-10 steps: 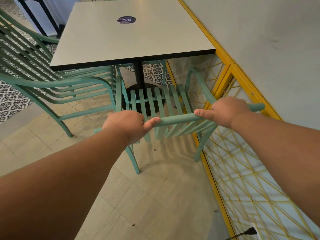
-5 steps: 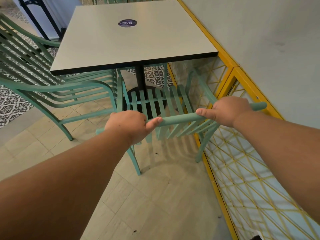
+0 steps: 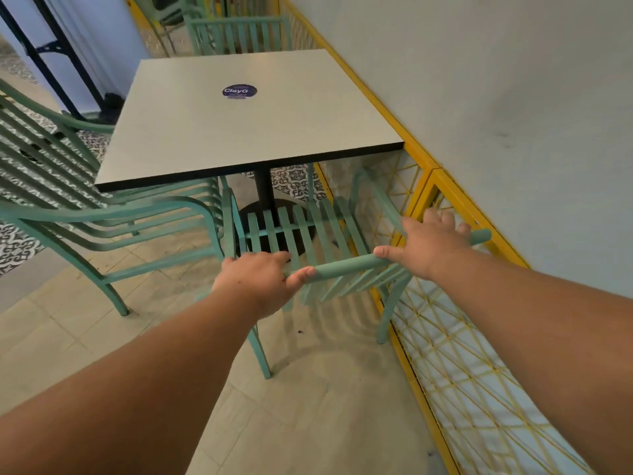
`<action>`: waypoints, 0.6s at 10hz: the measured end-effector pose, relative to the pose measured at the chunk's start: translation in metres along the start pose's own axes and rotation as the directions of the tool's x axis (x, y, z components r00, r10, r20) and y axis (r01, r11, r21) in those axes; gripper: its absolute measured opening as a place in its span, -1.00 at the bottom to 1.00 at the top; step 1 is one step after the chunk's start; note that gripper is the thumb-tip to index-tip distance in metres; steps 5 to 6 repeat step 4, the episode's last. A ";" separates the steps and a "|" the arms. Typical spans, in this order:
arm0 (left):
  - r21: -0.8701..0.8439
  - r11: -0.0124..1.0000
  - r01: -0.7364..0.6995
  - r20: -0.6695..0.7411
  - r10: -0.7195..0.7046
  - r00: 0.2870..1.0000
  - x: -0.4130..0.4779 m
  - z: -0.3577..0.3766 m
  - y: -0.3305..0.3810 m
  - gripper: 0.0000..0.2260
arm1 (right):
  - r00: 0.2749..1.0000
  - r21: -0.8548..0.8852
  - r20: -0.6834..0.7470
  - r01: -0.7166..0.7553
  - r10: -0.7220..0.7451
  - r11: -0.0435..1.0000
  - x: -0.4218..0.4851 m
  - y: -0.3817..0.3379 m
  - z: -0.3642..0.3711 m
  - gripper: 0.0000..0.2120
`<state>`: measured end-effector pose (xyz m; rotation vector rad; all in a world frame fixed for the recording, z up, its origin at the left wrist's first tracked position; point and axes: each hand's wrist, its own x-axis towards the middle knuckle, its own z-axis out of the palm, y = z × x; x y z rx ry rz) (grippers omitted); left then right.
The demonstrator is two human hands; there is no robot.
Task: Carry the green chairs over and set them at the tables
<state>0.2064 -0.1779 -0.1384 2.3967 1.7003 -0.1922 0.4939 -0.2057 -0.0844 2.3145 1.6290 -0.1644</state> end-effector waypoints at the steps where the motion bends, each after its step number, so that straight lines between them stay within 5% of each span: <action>1: -0.250 0.966 0.059 0.117 -0.031 0.993 -0.011 -0.023 -0.006 0.07 | 0.995 0.110 -0.070 0.075 -0.068 0.991 -0.023 -0.006 -0.017 0.02; 3: -0.217 0.966 -0.140 -0.255 0.083 0.963 -0.035 -0.137 -0.043 -0.15 | 0.921 0.174 -0.355 0.235 -0.161 0.956 -0.064 -0.014 -0.115 -0.02; 4: -0.168 0.977 -0.129 -0.294 0.075 0.953 -0.043 -0.217 -0.056 -0.07 | 0.905 0.204 -0.413 0.198 -0.099 0.959 -0.086 -0.016 -0.175 0.02; 6: -0.168 0.977 -0.129 -0.294 0.075 0.953 -0.043 -0.217 -0.056 -0.07 | 0.905 0.204 -0.413 0.198 -0.099 0.959 -0.086 -0.016 -0.175 0.02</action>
